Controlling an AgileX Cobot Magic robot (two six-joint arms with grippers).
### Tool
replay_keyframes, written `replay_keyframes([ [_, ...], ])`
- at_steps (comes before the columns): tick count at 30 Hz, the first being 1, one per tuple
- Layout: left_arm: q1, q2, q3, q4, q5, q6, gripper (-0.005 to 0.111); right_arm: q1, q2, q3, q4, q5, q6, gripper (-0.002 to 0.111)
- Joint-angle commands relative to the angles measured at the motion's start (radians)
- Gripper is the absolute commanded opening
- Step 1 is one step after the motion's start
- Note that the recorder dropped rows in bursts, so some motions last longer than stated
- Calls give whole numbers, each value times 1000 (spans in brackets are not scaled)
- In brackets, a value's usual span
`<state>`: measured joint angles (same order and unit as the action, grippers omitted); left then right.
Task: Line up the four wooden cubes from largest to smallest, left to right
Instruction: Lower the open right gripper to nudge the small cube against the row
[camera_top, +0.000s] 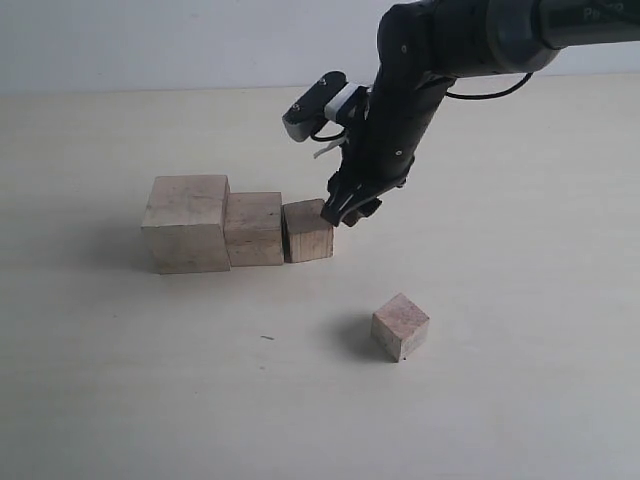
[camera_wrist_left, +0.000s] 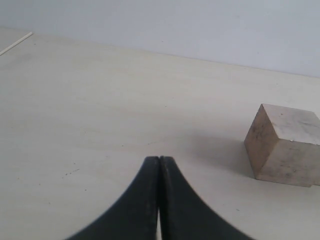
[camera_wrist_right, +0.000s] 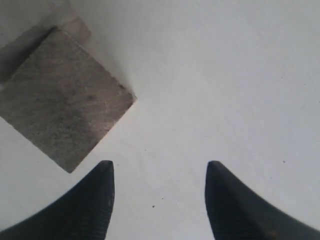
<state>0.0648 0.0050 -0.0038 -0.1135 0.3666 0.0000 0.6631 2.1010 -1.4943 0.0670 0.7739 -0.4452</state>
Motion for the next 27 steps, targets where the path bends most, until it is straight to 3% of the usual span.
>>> replay_keyframes([
  [1, -7, -5, 4, 1, -8, 0, 0, 1, -2, 3, 73, 0, 1, 52],
  [27, -7, -5, 4, 1, -8, 0, 0, 1, -2, 3, 142, -13, 4, 51],
])
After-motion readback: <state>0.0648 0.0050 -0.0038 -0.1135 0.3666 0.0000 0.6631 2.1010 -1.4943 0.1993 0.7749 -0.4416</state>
